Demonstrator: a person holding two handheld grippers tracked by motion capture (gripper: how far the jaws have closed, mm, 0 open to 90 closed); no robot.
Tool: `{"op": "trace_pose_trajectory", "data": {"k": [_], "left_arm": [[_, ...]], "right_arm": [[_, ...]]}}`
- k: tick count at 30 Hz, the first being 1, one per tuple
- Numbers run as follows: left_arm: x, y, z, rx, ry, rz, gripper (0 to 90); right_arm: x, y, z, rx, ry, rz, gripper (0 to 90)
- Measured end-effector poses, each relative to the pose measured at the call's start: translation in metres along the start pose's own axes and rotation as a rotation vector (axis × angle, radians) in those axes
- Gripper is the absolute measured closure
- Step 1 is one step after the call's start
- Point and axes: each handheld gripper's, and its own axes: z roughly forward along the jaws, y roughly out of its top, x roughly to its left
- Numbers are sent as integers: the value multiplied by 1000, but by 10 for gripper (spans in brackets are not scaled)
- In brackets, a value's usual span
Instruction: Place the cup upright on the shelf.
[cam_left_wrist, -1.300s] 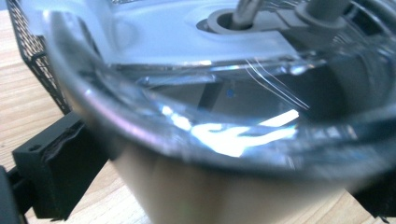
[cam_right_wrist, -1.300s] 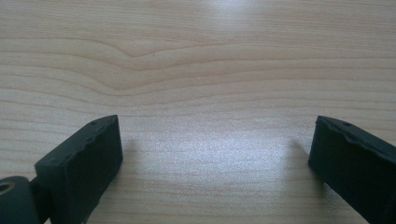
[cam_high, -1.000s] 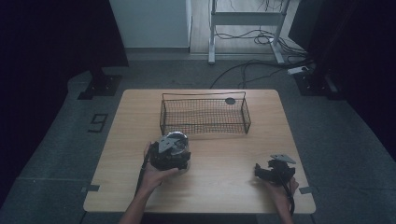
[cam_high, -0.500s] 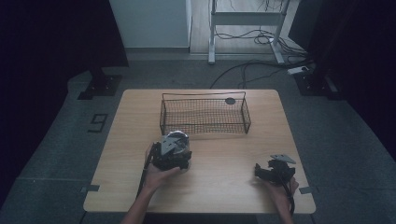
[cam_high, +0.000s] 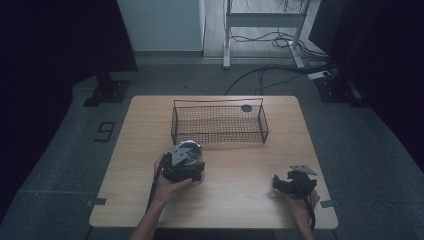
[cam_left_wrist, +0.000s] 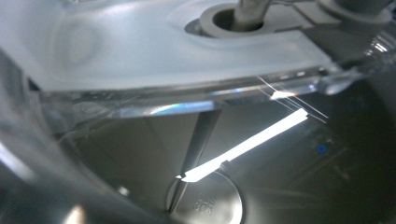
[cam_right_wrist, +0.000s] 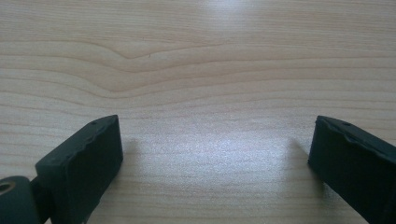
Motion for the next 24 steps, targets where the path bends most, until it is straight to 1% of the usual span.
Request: {"op": "trace_pose_trajectory", "data": {"k": [3,4,7,10,13,15,18,24], "left_arm": [[4,1,-1,-6,-11,-38,43],[4,1,-2,-8,-7,-41,43],[3,2,-4,-13,12,-36,43],[2,5,-9,-24,22,-33,43],[2,10,-14,-32,24,-40,43],[1,14,-17,-36,34,-36,43],[-2,18,-21,-40,36,-28,43],[-7,28,-27,-52,39,-25,43]], "right_arm": [[0,0,0,0,0,0,27],[0,0,0,0,0,0,26],[0,0,0,-1,0,-1,29],[0,0,0,-1,1,-1,30],[0,0,0,-1,0,0,32],[0,0,0,-1,1,0,33],[0,0,-1,-2,3,-3,37],[0,-1,-1,-3,5,-4,40]]}}
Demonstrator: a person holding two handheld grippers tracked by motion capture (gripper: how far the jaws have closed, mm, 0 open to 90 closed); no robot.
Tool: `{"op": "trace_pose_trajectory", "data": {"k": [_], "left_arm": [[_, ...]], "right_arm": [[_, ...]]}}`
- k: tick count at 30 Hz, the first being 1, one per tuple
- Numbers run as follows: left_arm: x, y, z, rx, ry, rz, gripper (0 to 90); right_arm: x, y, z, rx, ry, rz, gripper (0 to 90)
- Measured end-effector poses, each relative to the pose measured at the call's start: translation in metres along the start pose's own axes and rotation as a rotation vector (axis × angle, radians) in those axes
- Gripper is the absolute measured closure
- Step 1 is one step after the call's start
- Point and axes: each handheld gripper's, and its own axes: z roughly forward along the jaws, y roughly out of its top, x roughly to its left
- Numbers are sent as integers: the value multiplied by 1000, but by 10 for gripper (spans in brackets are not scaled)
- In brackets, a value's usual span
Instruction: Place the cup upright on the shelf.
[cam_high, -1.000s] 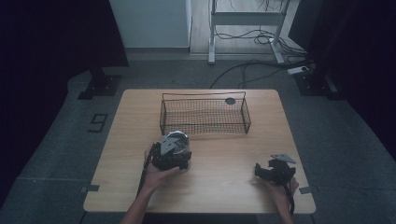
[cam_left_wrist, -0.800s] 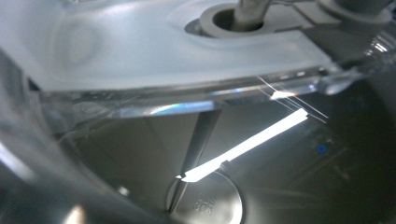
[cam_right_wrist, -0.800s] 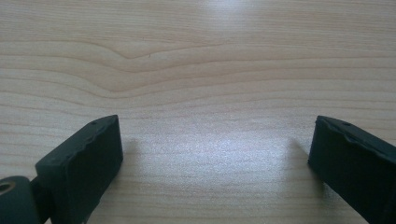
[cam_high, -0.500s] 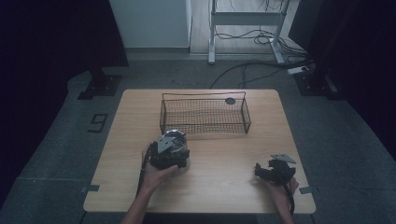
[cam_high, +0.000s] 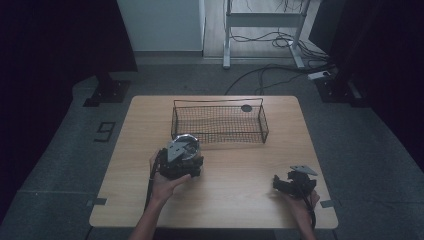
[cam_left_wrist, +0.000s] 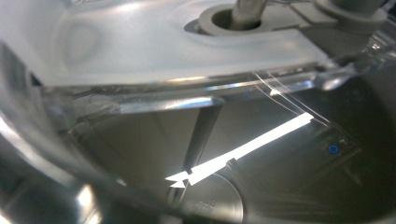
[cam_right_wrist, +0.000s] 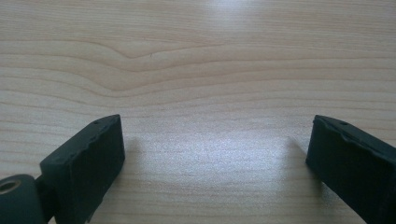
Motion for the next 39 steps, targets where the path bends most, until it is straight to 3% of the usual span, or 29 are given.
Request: {"op": "trace_pose_trajectory", "data": {"k": [10,19,23,28,39], "left_arm": [[7,11,0,3,-8,-33,43],[12,16,-3,-21,-35,-20,43],[15,20,-3,-25,-31,-18,43],[21,25,-6,-49,-36,-43,43],[30,34,0,-43,-24,-36,43]], "right_arm": [[0,-1,0,-2,-3,1,42],[0,-1,-1,-1,-5,3,43],[0,-1,-1,-1,-5,4,43],[0,-1,-1,-2,-5,3,43],[0,-1,-1,-2,-5,3,43]]}}
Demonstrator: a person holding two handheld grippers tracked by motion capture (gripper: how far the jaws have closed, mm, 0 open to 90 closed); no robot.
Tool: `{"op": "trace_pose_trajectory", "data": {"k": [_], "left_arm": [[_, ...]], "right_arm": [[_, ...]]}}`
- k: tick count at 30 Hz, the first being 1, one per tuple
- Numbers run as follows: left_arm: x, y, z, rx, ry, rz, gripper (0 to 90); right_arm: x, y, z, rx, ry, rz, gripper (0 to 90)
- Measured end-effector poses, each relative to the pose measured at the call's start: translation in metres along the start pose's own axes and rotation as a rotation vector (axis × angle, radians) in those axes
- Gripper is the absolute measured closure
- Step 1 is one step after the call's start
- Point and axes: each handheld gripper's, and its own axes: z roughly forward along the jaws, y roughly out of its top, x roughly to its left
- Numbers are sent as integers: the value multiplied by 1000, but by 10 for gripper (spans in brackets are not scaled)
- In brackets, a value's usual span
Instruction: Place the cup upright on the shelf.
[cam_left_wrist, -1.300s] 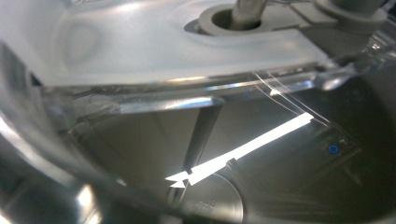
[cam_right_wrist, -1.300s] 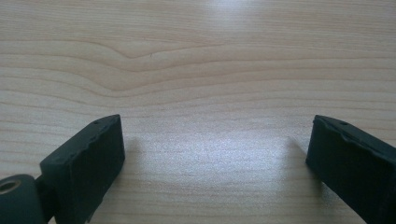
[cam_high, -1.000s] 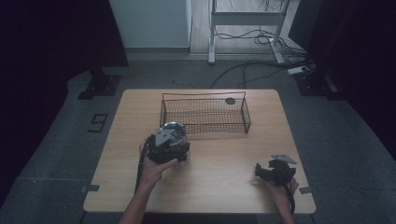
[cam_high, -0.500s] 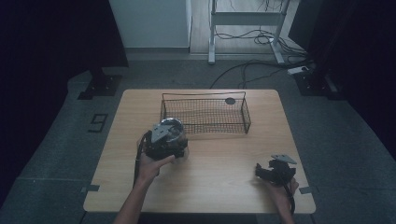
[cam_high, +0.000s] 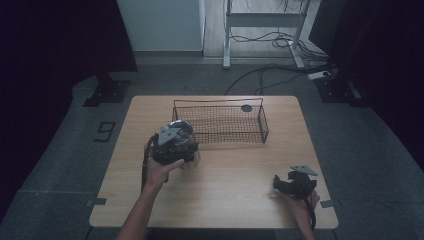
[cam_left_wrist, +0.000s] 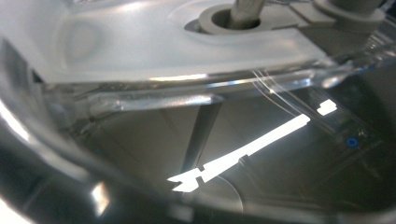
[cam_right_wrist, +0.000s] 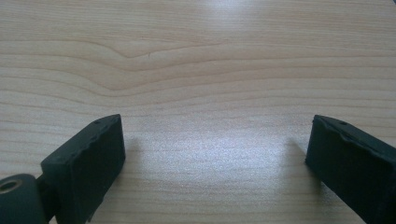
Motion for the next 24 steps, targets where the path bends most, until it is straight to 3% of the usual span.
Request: {"op": "trace_pose_trajectory", "data": {"k": [8,24], "left_arm": [[0,11,4,-7,-9,5,43],[1,52,10,9,-27,17,43]], "right_arm": [[0,0,0,0,0,2,45],[0,0,-1,-6,1,-5,66]]}}
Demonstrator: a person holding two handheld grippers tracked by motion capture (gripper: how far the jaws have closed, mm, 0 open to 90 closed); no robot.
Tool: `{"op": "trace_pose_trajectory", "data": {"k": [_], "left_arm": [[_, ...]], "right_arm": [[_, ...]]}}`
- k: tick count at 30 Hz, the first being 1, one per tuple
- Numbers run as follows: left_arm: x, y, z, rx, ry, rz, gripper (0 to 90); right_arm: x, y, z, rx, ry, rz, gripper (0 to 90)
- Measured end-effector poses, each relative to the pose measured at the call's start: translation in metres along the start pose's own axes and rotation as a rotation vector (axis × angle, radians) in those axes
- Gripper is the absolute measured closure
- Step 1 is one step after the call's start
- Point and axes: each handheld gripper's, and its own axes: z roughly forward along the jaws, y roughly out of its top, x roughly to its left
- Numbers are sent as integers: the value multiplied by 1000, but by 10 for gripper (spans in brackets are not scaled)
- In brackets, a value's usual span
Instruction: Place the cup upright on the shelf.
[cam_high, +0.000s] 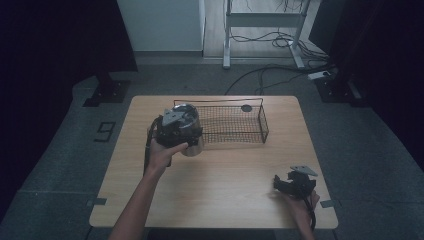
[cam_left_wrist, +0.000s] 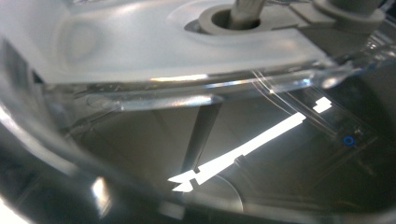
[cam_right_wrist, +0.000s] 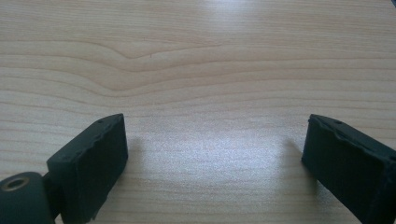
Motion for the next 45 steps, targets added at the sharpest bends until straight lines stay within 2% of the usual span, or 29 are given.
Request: {"op": "trace_pose_trajectory", "data": {"k": [3,5,14,23,26,35,39,45], "left_arm": [[4,6,1,2,-8,-2,43],[6,8,3,0,8,1,43],[11,9,13,18,17,-6,43],[12,18,16,-2,17,-17,43],[13,23,19,-7,9,-1,43],[13,30,30,-7,6,3,43],[16,33,38,1,-5,-35,43],[18,39,50,9,9,-33,43]], "right_arm": [[0,0,0,-2,0,-1,66],[0,0,0,-3,1,-1,67],[0,0,0,-3,2,-1,69],[0,0,0,-3,2,0,68],[0,0,0,-3,2,0,69],[0,0,0,-4,4,0,71],[0,0,0,-4,5,-2,72],[0,0,0,-4,6,-1,72]]}}
